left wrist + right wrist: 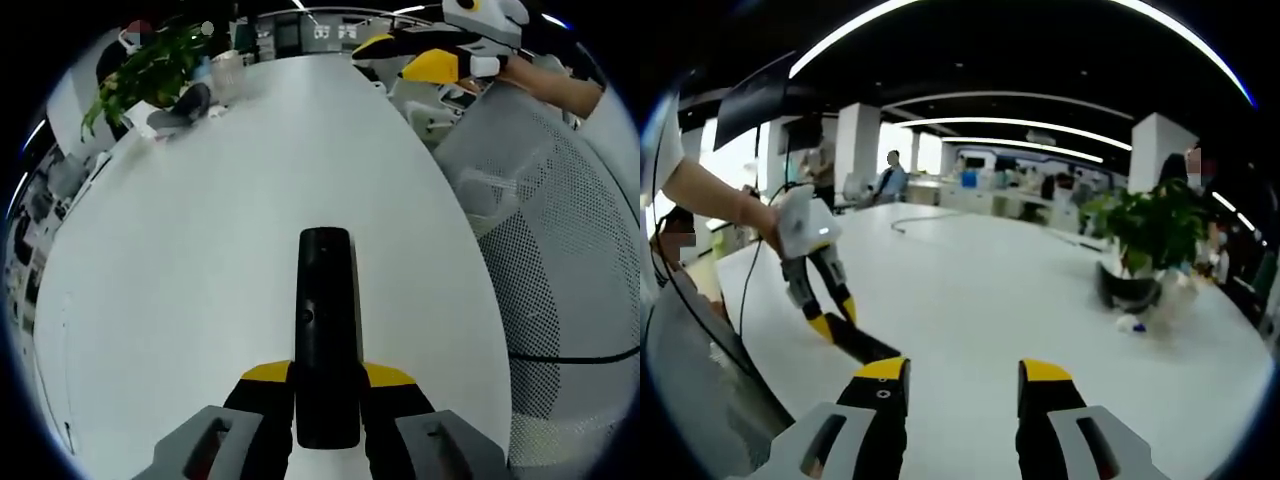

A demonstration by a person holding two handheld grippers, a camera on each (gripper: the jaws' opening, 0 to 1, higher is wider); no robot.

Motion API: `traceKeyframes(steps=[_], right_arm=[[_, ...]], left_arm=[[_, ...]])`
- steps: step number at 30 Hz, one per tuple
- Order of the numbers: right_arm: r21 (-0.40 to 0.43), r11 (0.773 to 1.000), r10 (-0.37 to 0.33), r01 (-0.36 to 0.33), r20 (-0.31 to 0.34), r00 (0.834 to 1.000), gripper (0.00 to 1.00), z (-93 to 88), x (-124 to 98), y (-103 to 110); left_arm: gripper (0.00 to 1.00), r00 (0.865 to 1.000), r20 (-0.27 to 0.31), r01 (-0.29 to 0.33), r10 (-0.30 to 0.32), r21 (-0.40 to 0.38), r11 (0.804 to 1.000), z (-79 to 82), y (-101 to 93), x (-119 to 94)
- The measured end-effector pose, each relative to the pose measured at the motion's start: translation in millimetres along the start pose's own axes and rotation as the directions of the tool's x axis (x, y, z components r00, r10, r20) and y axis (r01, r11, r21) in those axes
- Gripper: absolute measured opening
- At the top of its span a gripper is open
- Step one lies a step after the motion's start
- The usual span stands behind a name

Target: Press the specified remote control buttons in sequence, fully releasing each button before pressing the next.

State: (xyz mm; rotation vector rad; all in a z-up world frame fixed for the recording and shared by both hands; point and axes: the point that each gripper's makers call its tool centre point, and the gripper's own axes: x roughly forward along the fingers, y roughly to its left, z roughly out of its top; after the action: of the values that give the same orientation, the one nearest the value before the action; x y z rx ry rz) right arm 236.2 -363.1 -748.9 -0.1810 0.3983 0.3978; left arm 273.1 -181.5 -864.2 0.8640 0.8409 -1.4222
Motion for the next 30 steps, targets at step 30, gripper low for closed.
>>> traceKeyframes(steps=[30], right_arm=[[-0.005, 1.000, 0.002, -0.002, -0.002, 1.000, 0.40, -0.7, 1, 0]], left_arm=[[0.25, 1.000, 0.000, 0.004, -0.004, 0.011, 1.000, 0.8, -15.9, 1]])
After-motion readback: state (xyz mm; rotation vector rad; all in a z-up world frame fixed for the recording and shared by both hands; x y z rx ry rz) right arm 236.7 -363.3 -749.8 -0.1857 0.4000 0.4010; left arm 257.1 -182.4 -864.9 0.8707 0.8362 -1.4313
